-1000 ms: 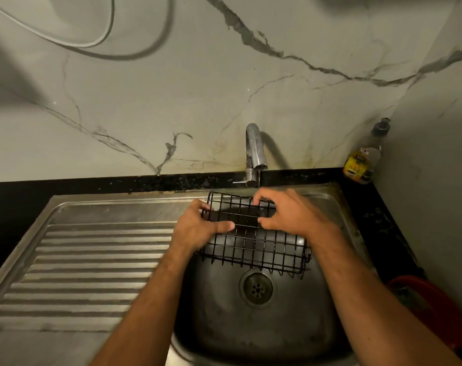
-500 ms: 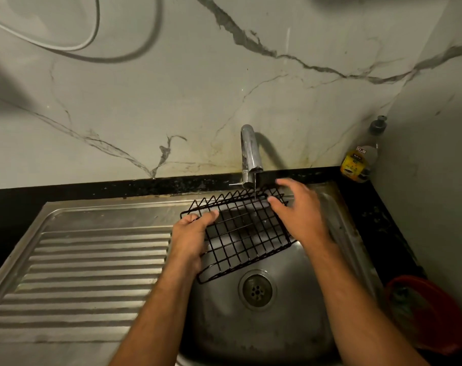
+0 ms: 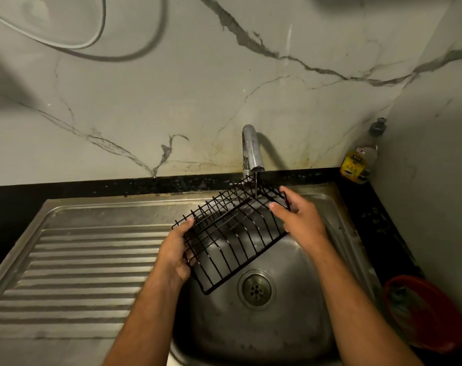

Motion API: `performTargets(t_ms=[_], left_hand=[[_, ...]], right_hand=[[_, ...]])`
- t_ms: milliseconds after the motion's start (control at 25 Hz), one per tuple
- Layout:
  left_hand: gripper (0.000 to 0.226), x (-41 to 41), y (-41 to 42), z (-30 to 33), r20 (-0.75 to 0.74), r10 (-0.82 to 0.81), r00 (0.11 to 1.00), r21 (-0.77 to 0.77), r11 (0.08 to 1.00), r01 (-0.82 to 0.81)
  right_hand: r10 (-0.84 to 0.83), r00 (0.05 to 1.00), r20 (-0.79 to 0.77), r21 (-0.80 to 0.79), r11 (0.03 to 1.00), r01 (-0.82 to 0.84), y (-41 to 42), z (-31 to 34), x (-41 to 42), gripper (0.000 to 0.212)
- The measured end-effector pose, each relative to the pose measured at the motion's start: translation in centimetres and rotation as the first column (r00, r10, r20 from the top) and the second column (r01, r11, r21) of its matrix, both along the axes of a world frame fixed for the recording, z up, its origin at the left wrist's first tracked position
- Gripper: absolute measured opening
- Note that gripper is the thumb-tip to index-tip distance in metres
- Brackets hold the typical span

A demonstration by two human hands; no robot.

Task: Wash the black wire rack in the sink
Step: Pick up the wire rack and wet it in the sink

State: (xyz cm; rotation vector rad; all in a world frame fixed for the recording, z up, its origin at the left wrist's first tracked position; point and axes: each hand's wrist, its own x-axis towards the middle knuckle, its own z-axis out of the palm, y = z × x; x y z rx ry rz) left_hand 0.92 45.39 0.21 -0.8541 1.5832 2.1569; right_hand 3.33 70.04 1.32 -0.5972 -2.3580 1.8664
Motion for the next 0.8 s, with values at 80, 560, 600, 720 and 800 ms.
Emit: performTargets(t_ms=[80, 560, 600, 720, 800], left_hand=[[0.020, -0.3, -0.7, 0.0, 0.044, -0.012, 0.999, 0.068, 0.998, 0.009], [0.067, 0.2, -2.6, 1.2, 0.019, -0.186, 0.982, 0.188, 0.966, 0.180], [0.071, 0.0, -2.7, 1.2, 0.005, -0.178, 0.984, 0.184, 0.967, 0.174], [0.062, -0.5, -2.9, 0.9, -0.027, -0.127, 0.991, 0.136, 0.982, 0.130], [0.057, -0.9, -2.7, 1.0, -0.045, -0.136, 0.990, 0.124, 0.982, 0.141]], right_hand=[[0.032, 0.999, -0.020, 0.067, 0.997, -0.031, 0.0, 1.2, -0.9, 0.059], [-0.036, 0.999, 0.011, 0.808, 0.589, 0.012, -1.3, 6.7, -2.5, 0.039], [-0.050, 0.998, 0.040, 0.819, 0.574, -0.005, -1.4, 6.7, -2.8, 0.037], [-0.024, 0.996, 0.081, 0.851, 0.522, -0.057, -1.8, 5.6, -3.8, 0.034], [-0.035, 0.994, 0.100, 0.844, 0.532, -0.066, -1.8, 4.8, -4.1, 0.032]])
